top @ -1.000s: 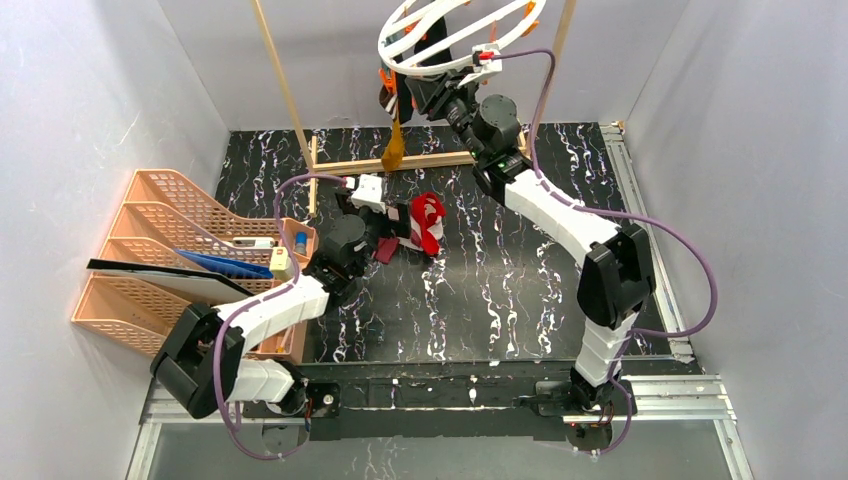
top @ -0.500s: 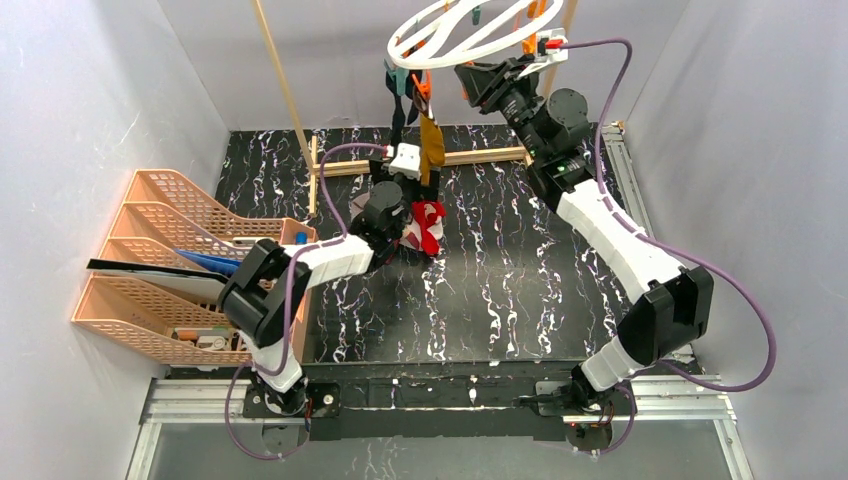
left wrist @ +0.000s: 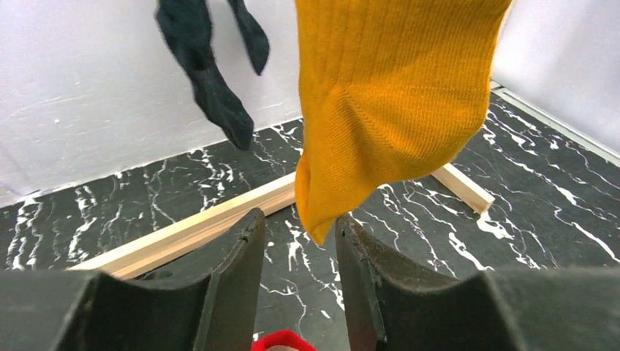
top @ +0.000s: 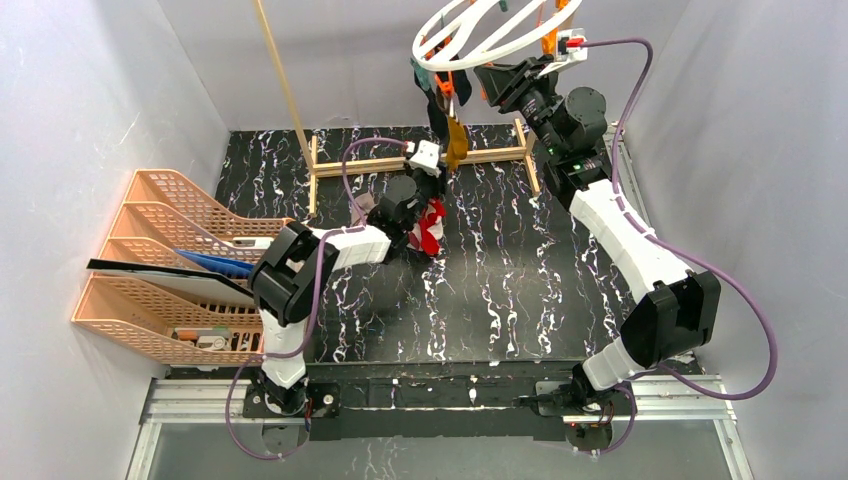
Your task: Remove the socks clipped to the hanger
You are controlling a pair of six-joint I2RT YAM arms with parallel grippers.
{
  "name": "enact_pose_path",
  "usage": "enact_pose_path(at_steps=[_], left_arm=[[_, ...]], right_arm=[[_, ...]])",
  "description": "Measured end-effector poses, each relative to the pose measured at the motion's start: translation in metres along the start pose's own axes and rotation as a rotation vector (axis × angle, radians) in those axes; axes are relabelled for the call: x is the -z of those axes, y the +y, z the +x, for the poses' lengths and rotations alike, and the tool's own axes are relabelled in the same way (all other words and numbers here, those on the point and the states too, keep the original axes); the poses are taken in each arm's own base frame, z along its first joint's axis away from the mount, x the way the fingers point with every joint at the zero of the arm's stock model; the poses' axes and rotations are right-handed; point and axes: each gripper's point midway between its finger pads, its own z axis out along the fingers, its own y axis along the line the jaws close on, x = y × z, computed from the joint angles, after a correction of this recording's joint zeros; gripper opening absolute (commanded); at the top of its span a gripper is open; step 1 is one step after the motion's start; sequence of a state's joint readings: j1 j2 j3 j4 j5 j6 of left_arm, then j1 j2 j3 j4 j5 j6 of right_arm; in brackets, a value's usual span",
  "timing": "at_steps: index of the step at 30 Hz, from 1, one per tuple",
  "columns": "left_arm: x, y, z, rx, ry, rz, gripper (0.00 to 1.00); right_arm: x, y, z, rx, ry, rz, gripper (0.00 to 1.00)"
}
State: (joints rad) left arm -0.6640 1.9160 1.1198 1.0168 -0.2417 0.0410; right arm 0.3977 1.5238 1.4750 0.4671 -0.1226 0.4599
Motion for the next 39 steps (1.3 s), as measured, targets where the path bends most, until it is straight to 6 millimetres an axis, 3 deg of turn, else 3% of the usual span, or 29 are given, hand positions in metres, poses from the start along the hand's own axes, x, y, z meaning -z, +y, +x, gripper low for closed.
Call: enact_pose_path(at_steps=[4,8,10,11,12,13,15,16,19,23,26,31,36,39], left_arm=[[-0.009,-0.011,0.008,0.013,0.001,0.045,0.76],[-0.015,-0.019,0.015,0.027,0.008,0.079,0.80],[-0.018,-0.022,0.015,0.029,0.003,0.090,0.64],[-0.019,-0.023,0.015,0.032,0.001,0.095,0.47],[-0.019,-0.024,0.015,0.036,-0.003,0.100,0.14],[-0.020,-0.025,0.015,0.042,-0.005,0.104,0.00],[-0.021,-0.026,0.016,0.038,-0.006,0.108,0.00],[-0.022,-0.025,0.016,0.037,-0.007,0.106,0.00],[-0.019,-0.020,0.018,0.036,-0.001,0.090,0.00],[0.002,-0.013,0.029,0.028,0.039,0.080,0.00],[0.018,-0.009,0.028,0.024,0.055,0.076,0.00],[0.044,-0.010,-0.001,-0.005,0.014,0.072,0.00],[0.071,-0.034,-0.030,-0.047,-0.033,0.110,0.00],[0.083,-0.050,-0.036,-0.074,-0.044,0.135,0.00]], right_arm=[[0.001,0.000,-0.001,-0.008,0.005,-0.010,0.22],[0.001,-0.001,-0.001,-0.011,0.008,-0.018,0.22],[0.002,-0.002,-0.001,-0.012,0.008,-0.018,0.22],[0.002,-0.002,-0.002,-0.013,0.008,-0.017,0.22],[0.002,-0.003,-0.002,-0.016,0.008,-0.017,0.22],[0.002,-0.003,-0.002,-0.018,0.009,-0.017,0.23],[0.002,-0.003,-0.002,-0.022,0.009,-0.018,0.33],[0.002,-0.003,-0.002,-0.023,0.010,-0.019,0.60],[0.002,-0.005,-0.001,-0.027,0.012,-0.012,0.69],[0.007,-0.016,0.009,-0.031,0.030,0.013,0.83],[0.013,-0.023,0.023,-0.038,0.059,0.035,0.88],[0.029,-0.033,0.050,-0.059,0.116,0.069,0.89],[0.046,-0.036,0.068,-0.091,0.159,0.091,0.90],[0.052,-0.030,0.070,-0.096,0.167,0.087,0.89]])
